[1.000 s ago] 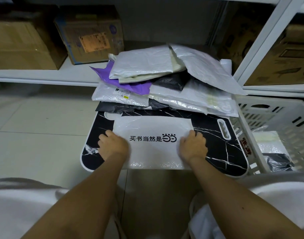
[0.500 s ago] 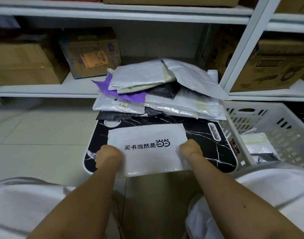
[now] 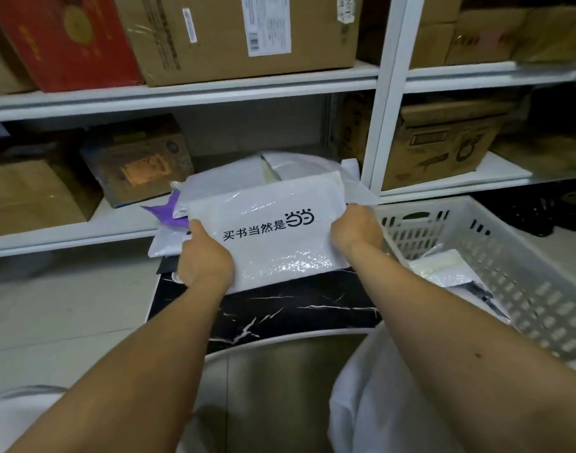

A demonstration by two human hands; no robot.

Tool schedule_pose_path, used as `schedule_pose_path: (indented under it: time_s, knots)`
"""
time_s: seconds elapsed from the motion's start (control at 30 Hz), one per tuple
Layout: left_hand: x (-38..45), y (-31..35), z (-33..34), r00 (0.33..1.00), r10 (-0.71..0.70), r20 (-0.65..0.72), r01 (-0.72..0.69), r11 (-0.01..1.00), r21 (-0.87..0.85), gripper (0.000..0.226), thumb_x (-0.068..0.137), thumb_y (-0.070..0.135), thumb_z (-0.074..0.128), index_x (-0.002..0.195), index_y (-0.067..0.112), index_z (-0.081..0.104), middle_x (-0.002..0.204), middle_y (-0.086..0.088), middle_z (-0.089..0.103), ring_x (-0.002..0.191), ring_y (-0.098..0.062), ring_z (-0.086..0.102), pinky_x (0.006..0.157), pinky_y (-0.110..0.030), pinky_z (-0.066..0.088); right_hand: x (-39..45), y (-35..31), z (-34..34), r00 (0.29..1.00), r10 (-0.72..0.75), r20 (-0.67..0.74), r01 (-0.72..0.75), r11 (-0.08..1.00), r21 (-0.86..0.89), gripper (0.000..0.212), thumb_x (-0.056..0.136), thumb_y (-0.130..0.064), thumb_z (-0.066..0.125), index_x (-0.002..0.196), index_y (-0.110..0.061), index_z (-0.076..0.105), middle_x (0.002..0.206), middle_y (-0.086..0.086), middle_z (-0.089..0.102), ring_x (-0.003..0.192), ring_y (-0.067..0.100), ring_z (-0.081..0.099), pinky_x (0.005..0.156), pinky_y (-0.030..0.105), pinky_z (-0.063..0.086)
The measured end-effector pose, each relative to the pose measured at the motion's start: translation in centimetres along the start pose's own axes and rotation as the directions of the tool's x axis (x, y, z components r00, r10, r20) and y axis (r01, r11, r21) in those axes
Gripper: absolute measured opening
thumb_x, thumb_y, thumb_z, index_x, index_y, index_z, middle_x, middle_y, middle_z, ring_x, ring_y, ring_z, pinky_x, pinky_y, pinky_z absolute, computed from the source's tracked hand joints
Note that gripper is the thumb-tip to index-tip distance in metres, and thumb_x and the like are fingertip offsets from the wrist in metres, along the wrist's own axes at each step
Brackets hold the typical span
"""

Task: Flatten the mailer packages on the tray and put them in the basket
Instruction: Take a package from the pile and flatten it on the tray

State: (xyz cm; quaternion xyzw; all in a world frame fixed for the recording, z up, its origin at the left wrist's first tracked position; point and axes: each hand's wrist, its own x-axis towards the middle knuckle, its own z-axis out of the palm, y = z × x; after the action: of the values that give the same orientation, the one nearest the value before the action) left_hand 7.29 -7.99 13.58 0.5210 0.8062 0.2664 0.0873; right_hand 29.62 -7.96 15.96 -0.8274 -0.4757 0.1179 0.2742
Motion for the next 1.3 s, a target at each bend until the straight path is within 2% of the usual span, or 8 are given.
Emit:
schedule_pose_path:
  time_s: [0.13,0.43,0.6,0.73,0.93,1.03,1.2,1.3]
  knots:
    - [-1.0,6.5,0.5,0.986,0.16,0.041,-0.16,0.987,0.014,0.029,0.091,0.009,0.042,0.119,0.008,0.047,0.12,-0.021,0.056,0.109,-0.04,0.055,0.083,-0.042,0.044,3.3,3.4,-3.8,0.982,0.11,-0.152,-0.122,0.99,-0.076,0.025,0.094,-0.018,0.05,0.115,-0.013,0.062,0.118,0.011,0.063,0.114,0.033,0.052,0.086,0.039,0.045]
    - [-6.7,18.8,7.2,0.863,0.408,0.298,-0.431,0.903,0.009,0.024,0.088,0.006,0.044,0.101,0.004,0.064,0.111,-0.016,0.064,0.101,-0.033,0.06,0.071,-0.031,0.042,8.6,16.3,-9.2,0.886,0.379,-0.267,-0.445,0.857,-0.259,0.03,0.093,-0.012,0.054,0.12,-0.006,0.063,0.124,0.016,0.062,0.118,0.033,0.056,0.095,0.042,0.045]
    - [-9.9,23.3,13.4,0.629,0.527,0.572,-0.63,0.777,-0.024,0.018,0.091,0.019,0.043,0.08,0.009,0.053,0.107,-0.013,0.062,0.095,-0.029,0.056,0.072,-0.03,0.041,10.7,22.9,-10.7,0.858,0.427,-0.284,-0.502,0.815,-0.291,0.031,0.098,-0.007,0.045,0.125,0.0,0.057,0.129,0.019,0.057,0.123,0.036,0.051,0.098,0.04,0.041]
    - [-12.5,25.9,18.2,0.362,0.596,0.717,-0.799,0.594,-0.091,0.032,0.093,0.024,0.035,0.063,0.013,0.04,0.074,-0.004,0.05,0.075,-0.022,0.049,0.061,-0.028,0.035,13.7,27.1,-9.7,0.848,0.433,-0.306,-0.517,0.802,-0.3,0.035,0.096,-0.005,0.047,0.13,0.002,0.05,0.127,0.019,0.057,0.118,0.033,0.055,0.091,0.037,0.045]
    - [-12.7,28.3,23.7,0.207,0.522,0.827,-0.834,0.536,-0.129,0.036,0.097,0.026,0.03,0.095,0.005,0.06,0.09,-0.008,0.054,0.083,-0.024,0.046,0.075,-0.031,0.04,18.9,29.9,-6.5,0.881,0.366,-0.301,-0.463,0.8,-0.383,0.059,0.093,-0.013,0.05,0.145,-0.003,0.025,0.138,0.027,0.037,0.127,0.039,0.038,0.1,0.045,0.038]
    - [-11.7,28.7,26.1,0.158,0.493,0.855,-0.889,0.448,-0.094,0.03,0.096,0.028,0.031,0.088,0.011,0.054,0.104,-0.009,0.06,0.091,-0.024,0.052,0.085,-0.034,0.044,20.7,30.4,-4.5,0.934,0.276,-0.227,-0.355,0.793,-0.496,0.048,0.093,-0.013,0.045,0.14,-0.011,0.033,0.133,0.029,0.04,0.123,0.04,0.039,0.096,0.047,0.04]
    - [-10.0,29.0,30.3,0.128,0.435,0.891,-0.954,0.301,-0.01,0.028,0.096,0.029,0.029,0.095,0.015,0.053,0.097,-0.004,0.054,0.094,-0.021,0.053,0.077,-0.034,0.037,22.5,32.1,0.4,0.959,0.266,-0.099,-0.282,0.855,-0.436,0.037,0.097,-0.017,0.041,0.132,-0.008,0.05,0.138,0.026,0.037,0.13,0.042,0.035,0.103,0.049,0.038]
    - [-9.5,28.7,31.9,0.106,0.36,0.927,-0.973,0.231,0.021,0.036,0.098,0.032,0.028,0.117,0.016,0.055,0.118,-0.008,0.056,0.107,-0.025,0.051,0.092,-0.038,0.036,22.7,33.8,3.4,0.946,0.322,-0.025,-0.278,0.772,-0.571,0.042,0.098,-0.036,0.036,0.134,-0.017,0.049,0.14,0.02,0.034,0.131,0.035,0.034,0.101,0.044,0.038]
